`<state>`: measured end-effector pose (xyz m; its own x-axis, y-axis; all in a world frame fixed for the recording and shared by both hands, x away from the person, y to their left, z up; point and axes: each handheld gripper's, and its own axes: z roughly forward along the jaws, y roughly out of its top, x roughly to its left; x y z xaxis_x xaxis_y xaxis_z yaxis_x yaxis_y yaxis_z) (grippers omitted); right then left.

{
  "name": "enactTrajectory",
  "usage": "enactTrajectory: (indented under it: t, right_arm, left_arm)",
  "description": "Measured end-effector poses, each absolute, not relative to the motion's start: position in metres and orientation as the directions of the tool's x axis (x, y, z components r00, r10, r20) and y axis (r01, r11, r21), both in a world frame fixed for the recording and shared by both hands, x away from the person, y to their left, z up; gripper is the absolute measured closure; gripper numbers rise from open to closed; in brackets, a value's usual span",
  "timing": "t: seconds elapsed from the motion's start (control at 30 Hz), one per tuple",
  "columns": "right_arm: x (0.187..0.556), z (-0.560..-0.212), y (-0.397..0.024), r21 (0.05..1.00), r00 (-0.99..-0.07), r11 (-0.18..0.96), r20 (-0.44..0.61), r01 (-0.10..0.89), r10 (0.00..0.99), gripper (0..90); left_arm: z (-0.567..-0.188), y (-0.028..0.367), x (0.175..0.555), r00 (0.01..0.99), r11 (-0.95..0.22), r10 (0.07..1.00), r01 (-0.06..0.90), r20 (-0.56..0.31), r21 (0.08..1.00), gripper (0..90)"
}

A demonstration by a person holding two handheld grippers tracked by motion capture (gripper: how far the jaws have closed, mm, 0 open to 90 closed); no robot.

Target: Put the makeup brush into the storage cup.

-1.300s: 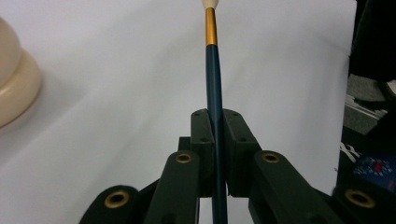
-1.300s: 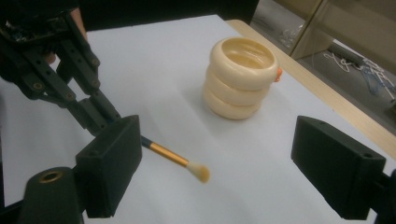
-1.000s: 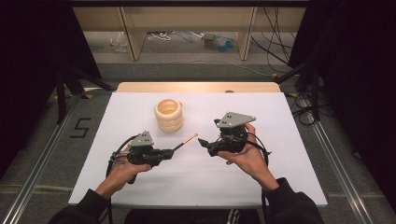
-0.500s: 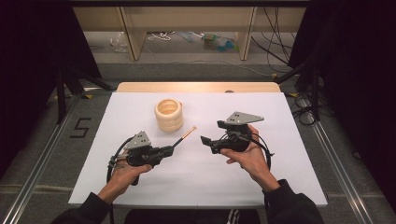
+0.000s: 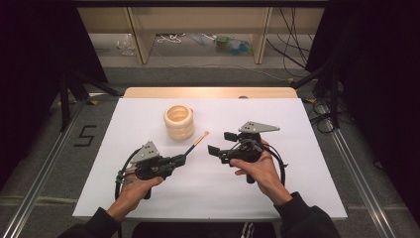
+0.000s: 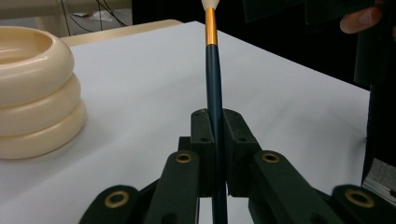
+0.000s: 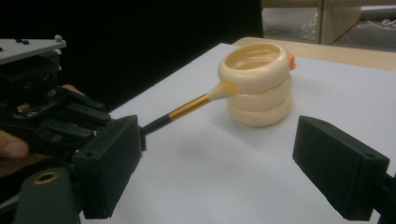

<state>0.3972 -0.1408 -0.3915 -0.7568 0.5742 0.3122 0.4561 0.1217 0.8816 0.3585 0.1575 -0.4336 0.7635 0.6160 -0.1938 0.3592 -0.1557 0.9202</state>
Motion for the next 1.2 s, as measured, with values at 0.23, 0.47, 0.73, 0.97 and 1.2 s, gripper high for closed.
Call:
enactTrajectory:
  t: [0.23,0.47,0.73,0.97,1.2]
  right_arm:
    - [0.398,-0.401,-0.134,0.876,-0.758,0.086,0.358,0.475,0.545,15.9]
    - [0.397,-0.402,-0.130,0.863,-0.750,0.037,0.415,0.503,0.515,16.4]
    - [0.397,-0.404,-0.123,0.852,-0.751,0.001,0.461,0.524,0.473,19.8]
    - [0.397,-0.408,-0.117,0.840,-0.747,-0.037,0.500,0.541,0.437,25.9]
    - [0.396,-0.411,-0.113,0.836,-0.751,-0.057,0.518,0.546,0.410,32.4]
  left_arm:
    - [-0.432,0.155,0.356,0.761,-0.136,0.619,0.348,-0.194,0.928,84.0]
    - [-0.431,0.152,0.353,0.762,-0.116,0.616,0.337,-0.199,0.934,84.0]
    - [-0.430,0.147,0.349,0.774,-0.109,0.608,0.303,-0.178,0.947,84.0]
    - [-0.429,0.142,0.344,0.765,-0.078,0.613,0.305,-0.196,0.949,84.0]
    - [-0.428,0.139,0.341,0.772,-0.071,0.607,0.287,-0.187,0.955,84.0]
